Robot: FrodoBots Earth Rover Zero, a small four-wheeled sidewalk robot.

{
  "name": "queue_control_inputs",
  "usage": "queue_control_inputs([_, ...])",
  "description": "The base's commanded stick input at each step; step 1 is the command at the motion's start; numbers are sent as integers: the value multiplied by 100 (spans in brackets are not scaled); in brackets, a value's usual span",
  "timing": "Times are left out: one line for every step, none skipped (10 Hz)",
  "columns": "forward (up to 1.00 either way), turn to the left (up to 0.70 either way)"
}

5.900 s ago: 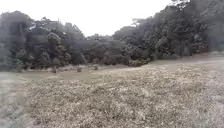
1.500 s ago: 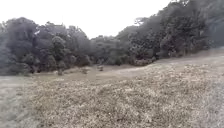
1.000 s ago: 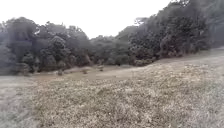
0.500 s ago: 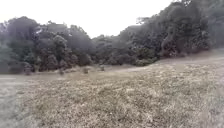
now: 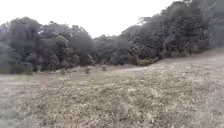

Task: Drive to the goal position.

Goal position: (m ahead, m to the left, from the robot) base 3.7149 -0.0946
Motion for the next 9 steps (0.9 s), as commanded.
queue_control_inputs([0,-34])
queue_control_inputs([0,-42])
queue_control_inputs([0,-35])
queue_control_inputs([0,-21])
queue_control_inputs([0,0])
queue_control_inputs([0,0])
queue_control_inputs([0,0])
queue_control_inputs([0,0])
queue_control_inputs([0,0])
